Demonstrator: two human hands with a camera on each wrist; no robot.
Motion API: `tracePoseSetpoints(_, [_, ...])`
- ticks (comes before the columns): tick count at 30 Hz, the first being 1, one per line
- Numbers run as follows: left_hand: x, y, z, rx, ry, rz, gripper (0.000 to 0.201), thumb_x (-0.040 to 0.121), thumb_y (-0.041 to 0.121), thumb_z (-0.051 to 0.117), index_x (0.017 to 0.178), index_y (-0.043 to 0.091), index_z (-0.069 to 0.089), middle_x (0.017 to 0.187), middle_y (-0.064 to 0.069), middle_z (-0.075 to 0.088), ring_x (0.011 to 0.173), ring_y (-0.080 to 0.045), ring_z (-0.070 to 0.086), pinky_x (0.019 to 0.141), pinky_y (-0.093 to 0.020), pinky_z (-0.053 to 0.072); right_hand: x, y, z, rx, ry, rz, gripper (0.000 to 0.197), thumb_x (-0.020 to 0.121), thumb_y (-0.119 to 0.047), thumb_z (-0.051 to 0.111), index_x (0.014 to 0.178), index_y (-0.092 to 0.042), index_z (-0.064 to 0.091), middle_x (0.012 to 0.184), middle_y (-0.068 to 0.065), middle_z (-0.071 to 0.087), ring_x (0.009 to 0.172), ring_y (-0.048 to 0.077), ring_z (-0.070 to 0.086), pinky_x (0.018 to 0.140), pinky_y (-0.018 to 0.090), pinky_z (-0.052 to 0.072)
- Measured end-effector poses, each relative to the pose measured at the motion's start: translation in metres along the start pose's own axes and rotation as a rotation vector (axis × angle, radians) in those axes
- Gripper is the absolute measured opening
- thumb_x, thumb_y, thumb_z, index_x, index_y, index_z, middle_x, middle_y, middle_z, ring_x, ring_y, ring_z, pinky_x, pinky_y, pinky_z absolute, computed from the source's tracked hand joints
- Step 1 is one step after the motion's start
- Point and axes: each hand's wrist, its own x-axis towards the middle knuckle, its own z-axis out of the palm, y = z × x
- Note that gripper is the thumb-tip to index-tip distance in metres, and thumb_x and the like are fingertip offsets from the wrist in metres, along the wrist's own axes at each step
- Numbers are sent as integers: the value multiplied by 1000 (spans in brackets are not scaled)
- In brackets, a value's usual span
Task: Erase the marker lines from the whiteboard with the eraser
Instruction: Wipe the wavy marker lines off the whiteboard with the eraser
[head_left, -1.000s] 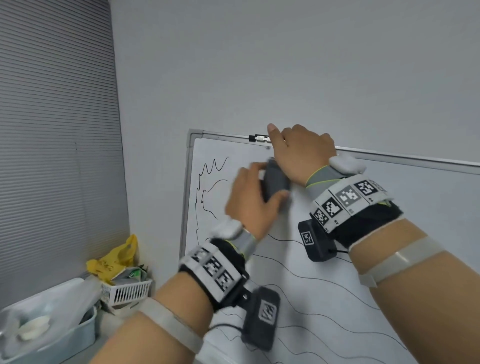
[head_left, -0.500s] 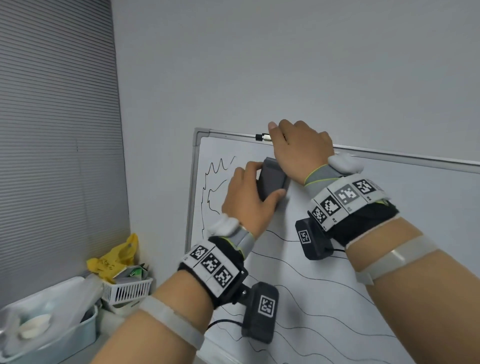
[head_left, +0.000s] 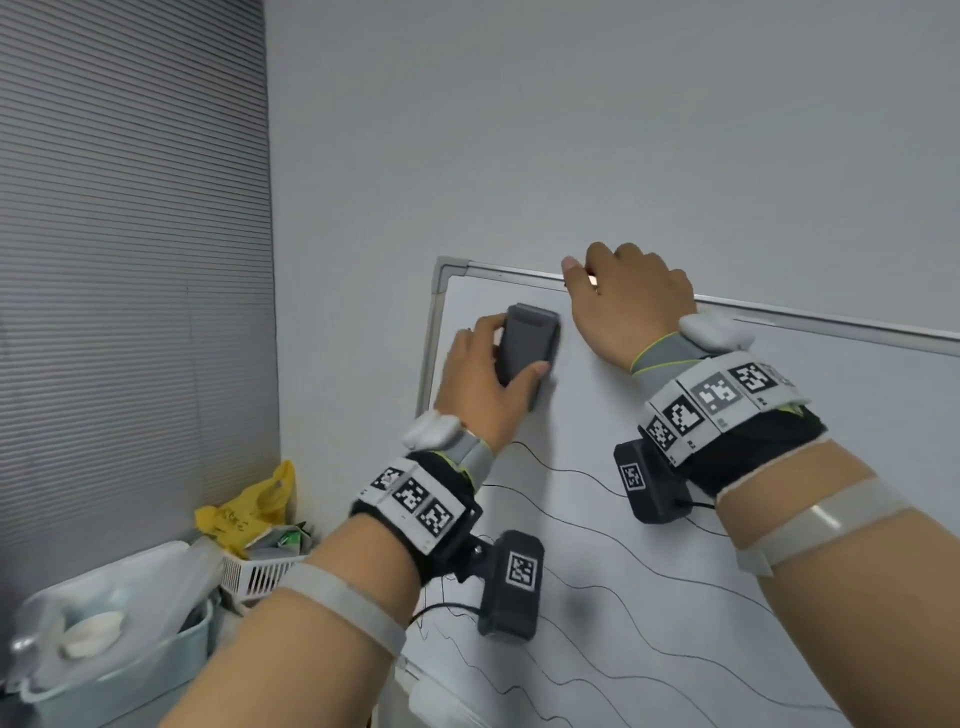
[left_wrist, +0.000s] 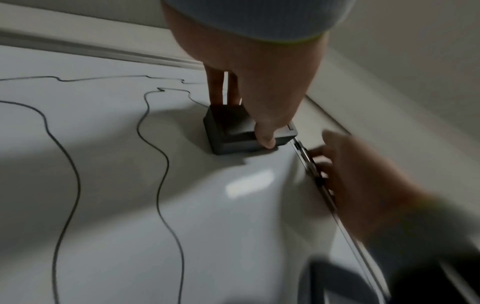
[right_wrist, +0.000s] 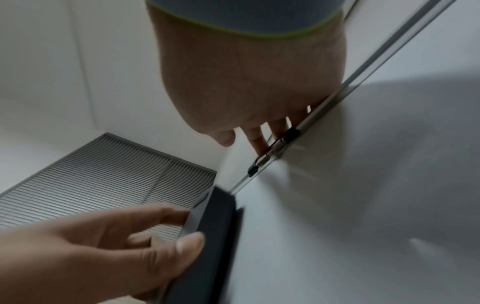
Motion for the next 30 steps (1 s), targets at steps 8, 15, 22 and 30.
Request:
tracePoseSetpoints(8, [11,-50,-38,79,116,-165,64,80,47,68,138,33,44,117,-2,52,104,-25,61,91,-42,54,-8,-13,14,-238,12,-8,56,101,-61,10,132,-40,51,123,4,54,111,31,48,87,46,27])
tracePoseSetpoints(15, [-8,-66,-29,48,70,-135,66,81,46,66,141,31,44,117,-4,53,105,-26,59,93,-42,52,-4,-13,27,-204,180,16,54,101,-55,18,121,-33,63,110,3,59,105,32,50,91,45,30])
tracePoseSetpoints(22, [-38,-74,-31,81,9,-115,65,80,54,61,139,35,39,116,3,50,105,-22,57,89,-42,54,-6,-15,34,-216,220,-5,49,101,-54,23,121,-30,61,114,5,58,108,34,49,95,46,29])
tracePoseSetpoints(30, [-32,-108,-44,65,90,-302,61,83,41,70,138,30,46,117,0,53,103,-25,62,91,-45,54,-6,-6,18,-180,162,-68,41,104,-44,32,124,-19,58,116,7,63,102,37,57,90,45,34])
